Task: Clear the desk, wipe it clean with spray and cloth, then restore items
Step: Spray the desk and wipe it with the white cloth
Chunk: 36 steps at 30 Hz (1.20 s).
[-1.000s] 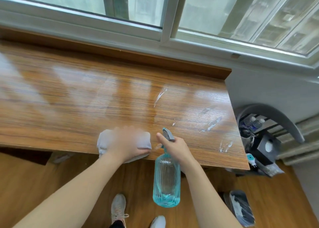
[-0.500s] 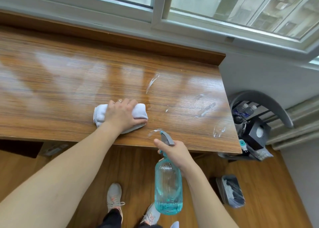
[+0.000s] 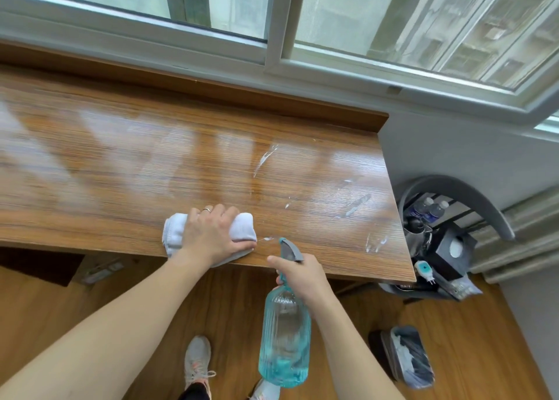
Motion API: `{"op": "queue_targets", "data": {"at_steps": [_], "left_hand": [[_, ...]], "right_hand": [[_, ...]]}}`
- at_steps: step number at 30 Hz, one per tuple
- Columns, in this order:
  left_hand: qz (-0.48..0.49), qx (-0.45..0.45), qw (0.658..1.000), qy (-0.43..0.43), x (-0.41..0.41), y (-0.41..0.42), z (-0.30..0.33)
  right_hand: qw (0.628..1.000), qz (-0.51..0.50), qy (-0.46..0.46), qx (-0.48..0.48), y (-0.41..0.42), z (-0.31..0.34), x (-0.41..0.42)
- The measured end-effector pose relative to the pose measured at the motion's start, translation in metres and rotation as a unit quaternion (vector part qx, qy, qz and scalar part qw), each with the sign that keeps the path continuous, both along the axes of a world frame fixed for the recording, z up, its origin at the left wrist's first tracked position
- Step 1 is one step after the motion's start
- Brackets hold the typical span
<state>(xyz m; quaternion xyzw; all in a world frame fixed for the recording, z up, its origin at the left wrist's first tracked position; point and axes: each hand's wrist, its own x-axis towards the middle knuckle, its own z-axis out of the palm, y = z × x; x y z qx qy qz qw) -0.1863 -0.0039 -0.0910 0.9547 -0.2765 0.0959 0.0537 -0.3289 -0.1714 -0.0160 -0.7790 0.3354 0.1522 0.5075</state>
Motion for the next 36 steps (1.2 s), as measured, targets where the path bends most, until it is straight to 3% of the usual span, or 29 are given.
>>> {"op": "queue_targets", "data": {"at_steps": [15,27,32,36], "left_hand": [[-0.057,-0.044,0.997,-0.040,-0.004,-0.039,-0.011],[-0.021,0.046,0.998,0.042,0.057,-0.079,0.008],[0.004,0.045,0.998,0.053,0.040,-0.073,0.011],[-0.031,0.012,0.999,0.023,0.008,-0.064,0.003]], "right_hand": [[1.000,0.010,-0.008,-0.014,-0.019,0.000,0.026],[0.999,0.006,0.007,-0.034,-0.022,-0.002,0.018],[0.999,-0.011,0.000,-0.031,-0.025,0.004,0.010],[1.000,0.000,-0.002,-0.027,-0.031,0.008,0.009]]}}
